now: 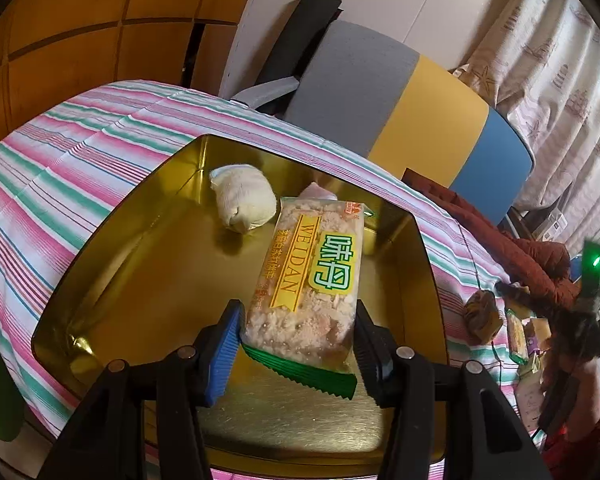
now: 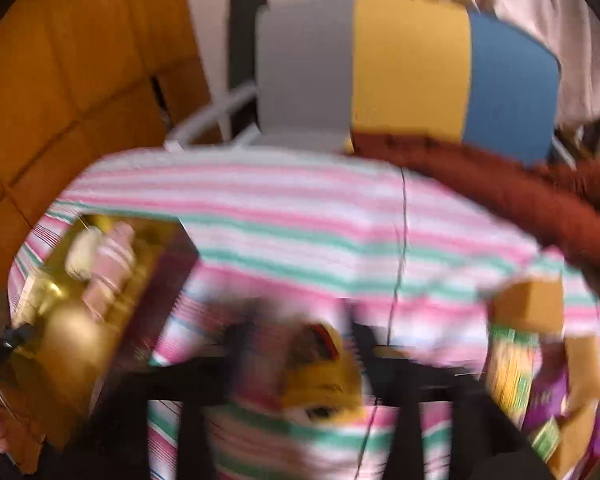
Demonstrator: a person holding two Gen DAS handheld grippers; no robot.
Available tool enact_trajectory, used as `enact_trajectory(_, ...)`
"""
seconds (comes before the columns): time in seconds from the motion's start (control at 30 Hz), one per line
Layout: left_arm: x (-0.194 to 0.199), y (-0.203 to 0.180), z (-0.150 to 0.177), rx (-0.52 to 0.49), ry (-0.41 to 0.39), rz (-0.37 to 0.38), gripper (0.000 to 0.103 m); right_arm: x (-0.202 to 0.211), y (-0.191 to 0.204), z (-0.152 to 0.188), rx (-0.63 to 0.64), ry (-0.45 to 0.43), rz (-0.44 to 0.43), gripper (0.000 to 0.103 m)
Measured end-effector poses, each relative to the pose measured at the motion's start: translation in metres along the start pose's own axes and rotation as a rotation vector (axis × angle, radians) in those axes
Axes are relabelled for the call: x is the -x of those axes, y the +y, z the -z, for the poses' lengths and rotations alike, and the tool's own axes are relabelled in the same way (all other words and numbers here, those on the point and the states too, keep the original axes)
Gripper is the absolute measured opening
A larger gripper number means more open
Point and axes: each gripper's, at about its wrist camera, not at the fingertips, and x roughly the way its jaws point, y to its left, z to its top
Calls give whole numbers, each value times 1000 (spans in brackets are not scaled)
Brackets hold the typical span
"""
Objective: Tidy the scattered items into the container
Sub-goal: 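Carry the hat and WEIDAN pack over the gold tray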
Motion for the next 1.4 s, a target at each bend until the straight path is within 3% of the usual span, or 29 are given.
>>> enact_trajectory(0.03, -1, 0, 0, 4, 2, 3, 53, -5, -2, 8, -12, 10, 9, 89)
enact_trajectory(0.07, -1, 1, 0, 7, 4, 8, 53, -8, -2, 12, -6, 18, 22, 85)
enact_trajectory(0.17, -3, -1, 2, 1, 14, 12, 53, -26, -4, 24, -5, 84, 22, 49)
enact_trajectory(0.2, -3, -2, 2, -3, 15, 14, 53, -30, -8, 27, -28, 102, -3, 44)
enact_trajectory(0.3, -1, -3, 0, -9, 7, 8, 53, -26, -12, 29, -60, 87, -24, 33)
enact_trajectory(0.37, -2, 0, -2, -3, 10, 5, 53, -17, -9, 23, -63, 60, -37, 31)
enact_trajectory(0.53, -7, 6, -10, 8, 23, -23, 53, 11, 25, -2, -40, -24, -133, 31)
enact_trajectory(0.73, -23, 13, -15, 1, 102, -61, 53, 14, 84, -26, -29, -40, -293, 31)
enact_trajectory(0.93, -38, 8, -25, -26, 137, -51, 53, -12, 126, -40, -9, -17, -307, 31)
enact_trajectory(1.1, -55, 3, -44, -43, 164, -104, 57, -36, 134, -50, -49, -3, -271, 52)
enact_trajectory(1.17, -54, 4, -48, -35, 161, -107, 60, -33, 133, -50, -60, -15, -270, 55)
enact_trajectory(1.27, -45, 8, -49, 0, 123, -84, 61, -19, 130, -44, -67, -44, -282, 68)
enact_trajectory(1.4, -23, 11, -48, 50, 46, -23, 65, 1, 122, -35, -62, -76, -277, 69)
